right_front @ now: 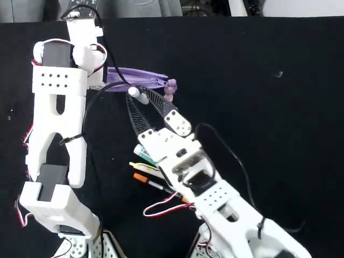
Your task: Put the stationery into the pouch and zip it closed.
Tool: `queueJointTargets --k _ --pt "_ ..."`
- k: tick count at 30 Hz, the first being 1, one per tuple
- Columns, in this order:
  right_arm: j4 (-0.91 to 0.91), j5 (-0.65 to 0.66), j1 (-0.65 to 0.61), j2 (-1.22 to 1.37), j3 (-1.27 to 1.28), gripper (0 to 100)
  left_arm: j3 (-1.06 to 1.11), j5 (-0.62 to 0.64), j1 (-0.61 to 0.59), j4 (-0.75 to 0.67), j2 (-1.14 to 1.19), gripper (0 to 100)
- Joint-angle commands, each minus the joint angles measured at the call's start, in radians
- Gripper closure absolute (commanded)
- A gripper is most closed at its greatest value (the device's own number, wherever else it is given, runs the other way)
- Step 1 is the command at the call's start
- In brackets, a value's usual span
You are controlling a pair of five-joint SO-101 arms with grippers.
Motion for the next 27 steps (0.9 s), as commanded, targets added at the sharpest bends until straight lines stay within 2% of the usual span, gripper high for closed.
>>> queueJointTargets --k 1,4,9,16,21,27 --pt "-0.044 0.071 -0.005 0.081 -0.073 98.7 0.008 0.011 0.018 -0.012 -0.002 97" --pt "-0.057 0.075 -0.006 0.104 -0.079 98.7 0.002 0.009 0.018 0.002 -0.002 97" --pt "-0.195 0.077 -0.012 0.031 -0.088 98.7 0.002 0.009 0.018 0.005 -0.002 97" --pt "-0.018 0.077 -0.009 -0.042 -0.266 98.8 0.004 0.008 0.018 0.009 -0.002 97" --pt "-0.063 0.077 -0.005 0.076 -0.360 98.8 0.001 0.008 0.018 0.029 -0.002 97" --pt "-0.298 0.112 0.006 0.366 -0.412 98.8 0.001 0.008 0.018 0.029 -0.002 97"
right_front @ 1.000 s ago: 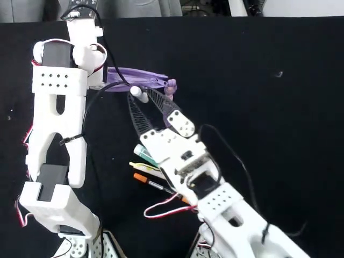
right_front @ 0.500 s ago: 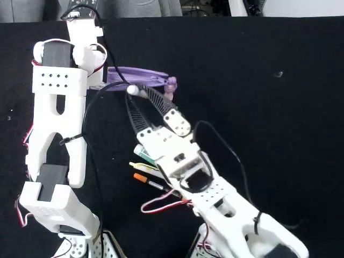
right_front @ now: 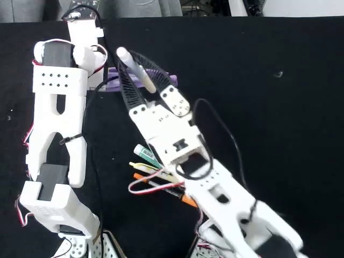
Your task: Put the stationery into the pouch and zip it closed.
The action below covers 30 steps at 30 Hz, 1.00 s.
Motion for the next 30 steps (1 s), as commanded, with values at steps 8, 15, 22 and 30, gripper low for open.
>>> queueJointTargets --k 8,15,22,30 --pt "-0.440 0.135 0.046 0.371 0.036 98.8 0.002 0.005 0.013 0.002 0.002 97" --pt "-0.319 0.124 0.043 0.380 0.056 98.8 -0.025 0.006 0.005 0.012 -0.005 97" --pt "-0.273 0.051 0.060 0.369 0.067 98.8 -0.035 0.006 0.005 0.031 -0.003 97" --pt "-0.414 0.049 0.132 0.193 0.211 98.8 -0.035 0.006 0.005 0.031 0.005 97"
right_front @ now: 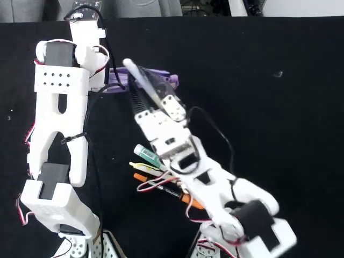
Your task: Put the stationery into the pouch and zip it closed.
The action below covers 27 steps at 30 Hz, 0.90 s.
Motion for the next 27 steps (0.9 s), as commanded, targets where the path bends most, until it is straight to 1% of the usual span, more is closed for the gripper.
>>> queueJointTargets --k 1,6,9,12,15,19,22,24,27 --pt "-0.055 -0.012 0.075 -0.183 0.110 98.8 -0.022 0.008 -0.001 0.008 -0.003 97" --pt "-0.038 -0.015 0.255 -0.383 0.266 98.8 -0.016 0.006 -0.002 0.000 -0.002 97" --pt "0.100 -0.015 0.390 -0.499 0.338 98.8 -0.013 0.006 -0.025 -0.009 -0.002 97" --pt "0.348 -0.008 0.522 -0.624 0.387 98.8 -0.002 0.006 -0.065 -0.014 -0.002 97" --pt "0.649 -0.008 0.654 -0.757 0.394 98.8 0.012 0.006 -0.094 -0.015 -0.002 97" --pt "1.063 -0.005 0.766 -0.954 0.348 98.7 0.067 0.005 -0.116 -0.041 -0.002 97" --pt "1.373 0.005 0.787 -1.095 0.300 98.7 0.125 0.005 -0.119 -0.077 -0.002 97" --pt "1.557 0.069 0.775 -1.175 0.285 98.7 0.170 0.005 -0.120 -0.106 -0.002 97" --pt "1.778 0.175 0.706 -1.267 0.302 98.7 0.206 0.005 -0.120 -0.129 -0.003 97"
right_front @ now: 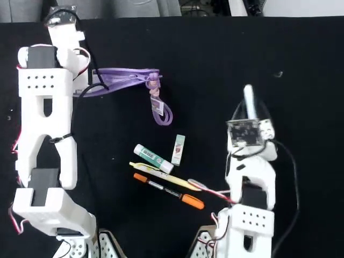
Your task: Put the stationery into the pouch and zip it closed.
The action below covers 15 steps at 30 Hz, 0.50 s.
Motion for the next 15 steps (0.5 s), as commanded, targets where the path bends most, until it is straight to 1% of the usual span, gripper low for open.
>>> queueJointTargets --k 1,3,7,15 --pt "0.377 0.141 -0.072 -0.154 -0.030 98.7 0.074 0.005 -0.010 -0.048 0.011 97" --pt "0.460 0.160 -0.094 -0.185 -0.005 98.7 0.084 0.005 -0.010 -0.055 0.011 97" --pt "0.552 0.158 -0.094 -0.208 0.041 98.8 0.085 0.005 -0.005 -0.051 0.012 97" --pt "0.776 0.147 -0.095 -0.206 0.047 98.8 0.085 0.005 -0.005 -0.051 0.012 97"
